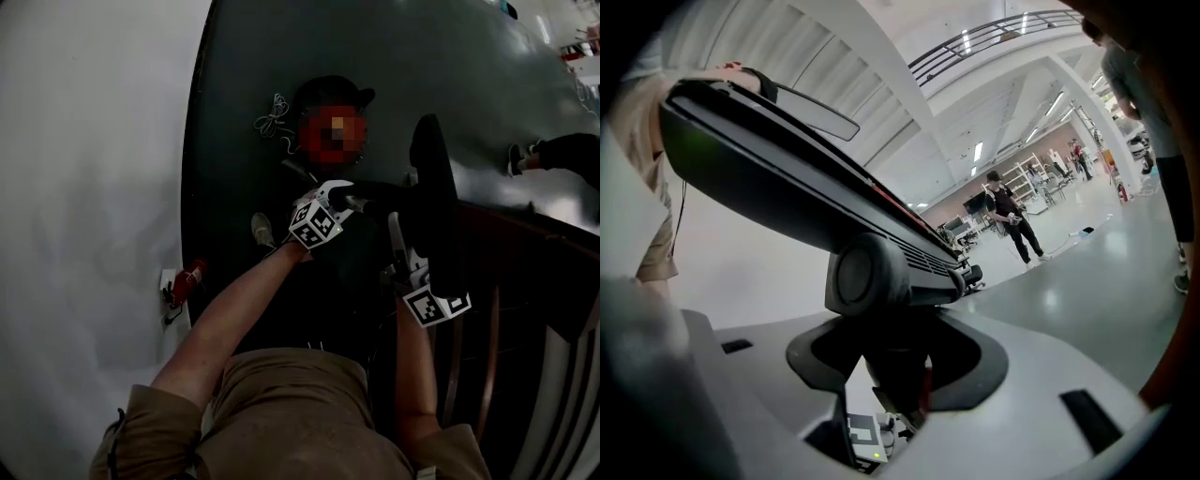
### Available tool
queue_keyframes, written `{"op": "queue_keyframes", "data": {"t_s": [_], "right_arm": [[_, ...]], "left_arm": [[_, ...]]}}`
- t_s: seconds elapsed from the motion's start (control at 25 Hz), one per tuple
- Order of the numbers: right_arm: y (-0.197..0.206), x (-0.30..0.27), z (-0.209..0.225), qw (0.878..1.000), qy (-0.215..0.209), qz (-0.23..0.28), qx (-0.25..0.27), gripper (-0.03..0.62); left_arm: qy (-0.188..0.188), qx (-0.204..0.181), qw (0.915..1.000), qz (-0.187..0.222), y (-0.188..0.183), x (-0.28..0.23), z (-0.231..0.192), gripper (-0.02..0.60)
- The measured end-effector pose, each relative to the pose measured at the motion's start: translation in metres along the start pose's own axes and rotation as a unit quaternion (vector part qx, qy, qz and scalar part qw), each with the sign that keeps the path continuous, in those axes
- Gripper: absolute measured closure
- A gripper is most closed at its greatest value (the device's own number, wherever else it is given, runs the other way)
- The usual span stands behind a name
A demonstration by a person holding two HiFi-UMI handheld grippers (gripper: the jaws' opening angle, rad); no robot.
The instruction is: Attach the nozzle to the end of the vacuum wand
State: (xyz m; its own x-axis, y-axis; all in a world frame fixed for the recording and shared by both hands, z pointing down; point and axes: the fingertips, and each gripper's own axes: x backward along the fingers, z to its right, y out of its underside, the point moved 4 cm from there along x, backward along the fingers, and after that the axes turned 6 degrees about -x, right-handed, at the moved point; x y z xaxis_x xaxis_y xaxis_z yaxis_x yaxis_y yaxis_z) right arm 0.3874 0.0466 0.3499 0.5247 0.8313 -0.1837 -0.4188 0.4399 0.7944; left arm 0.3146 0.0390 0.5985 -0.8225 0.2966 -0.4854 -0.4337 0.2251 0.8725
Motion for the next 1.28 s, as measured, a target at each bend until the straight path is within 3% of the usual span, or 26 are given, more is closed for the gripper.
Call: {"op": "queue_keyframes", "data": {"t_s": [0.24,0.52,0.8,1.28], "right_arm": [[0.017,-0.003,0.005,0.999,0.012,-0.015,0.035,0.402],[0.021,0.011,0.005,0.995,0.045,-0.022,0.087,0.402],[0.019,0.000,0.005,0.992,0.047,-0.023,0.113,0.402],[0.015,-0.019,0.006,0.986,0.051,-0.025,0.156,0.403]], "left_arm": [[0.009,-0.028,0.9994,0.020,-0.006,-0.012,0.016,0.431],[0.005,-0.031,0.9993,0.019,-0.007,-0.022,0.032,0.431],[0.004,-0.035,0.9990,0.027,-0.007,-0.025,0.031,0.431],[0.020,-0.030,0.9993,0.000,-0.011,-0.033,0.016,0.443]]}}
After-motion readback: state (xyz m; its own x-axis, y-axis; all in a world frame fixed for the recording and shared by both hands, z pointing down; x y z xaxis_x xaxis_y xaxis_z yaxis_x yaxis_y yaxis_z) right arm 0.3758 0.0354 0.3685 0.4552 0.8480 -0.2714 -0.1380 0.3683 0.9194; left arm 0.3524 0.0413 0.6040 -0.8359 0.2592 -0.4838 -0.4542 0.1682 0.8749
